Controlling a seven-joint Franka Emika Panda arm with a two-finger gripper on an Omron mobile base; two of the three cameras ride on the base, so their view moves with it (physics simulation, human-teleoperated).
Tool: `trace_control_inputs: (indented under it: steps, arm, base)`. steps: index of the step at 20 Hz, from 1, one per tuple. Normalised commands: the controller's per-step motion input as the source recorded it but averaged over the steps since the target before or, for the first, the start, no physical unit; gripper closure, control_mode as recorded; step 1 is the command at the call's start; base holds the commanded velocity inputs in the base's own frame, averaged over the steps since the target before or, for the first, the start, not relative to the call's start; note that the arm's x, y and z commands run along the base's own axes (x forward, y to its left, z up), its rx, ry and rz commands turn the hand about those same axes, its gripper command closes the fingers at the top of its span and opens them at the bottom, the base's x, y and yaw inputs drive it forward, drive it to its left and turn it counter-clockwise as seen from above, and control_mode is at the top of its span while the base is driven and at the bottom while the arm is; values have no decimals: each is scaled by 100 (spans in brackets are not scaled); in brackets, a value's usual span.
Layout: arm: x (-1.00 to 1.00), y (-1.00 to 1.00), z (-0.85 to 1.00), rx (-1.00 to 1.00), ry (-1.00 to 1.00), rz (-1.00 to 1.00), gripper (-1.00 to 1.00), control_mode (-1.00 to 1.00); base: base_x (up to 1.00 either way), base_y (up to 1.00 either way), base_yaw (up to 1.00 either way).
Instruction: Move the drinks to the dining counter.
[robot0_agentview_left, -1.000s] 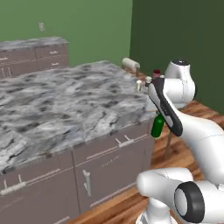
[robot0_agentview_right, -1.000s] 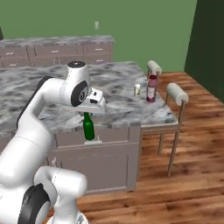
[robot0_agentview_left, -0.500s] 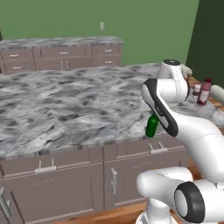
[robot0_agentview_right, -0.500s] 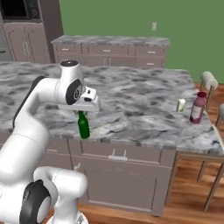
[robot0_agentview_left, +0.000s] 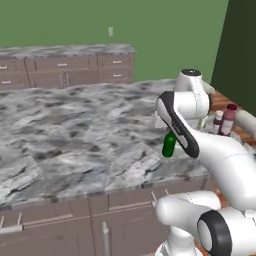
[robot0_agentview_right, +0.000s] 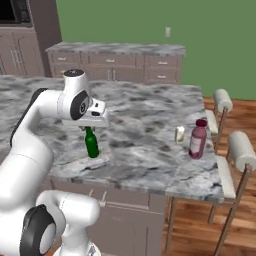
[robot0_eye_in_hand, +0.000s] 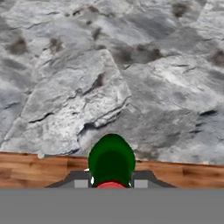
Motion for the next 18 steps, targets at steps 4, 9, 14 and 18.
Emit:
trace_control_inputs:
  steps: [4,9,14,18]
  arm:
    - [0,0,0,0,0,0,100,100]
    - [0,0,0,0,0,0,100,100]
    - [0,0,0,0,0,0,100,100]
    - [0,0,0,0,0,0,100,100]
  base:
    - [26,-79,-8]
    - [14,-52,-17]
    - [31,-55,-4]
    - [50,-57,0]
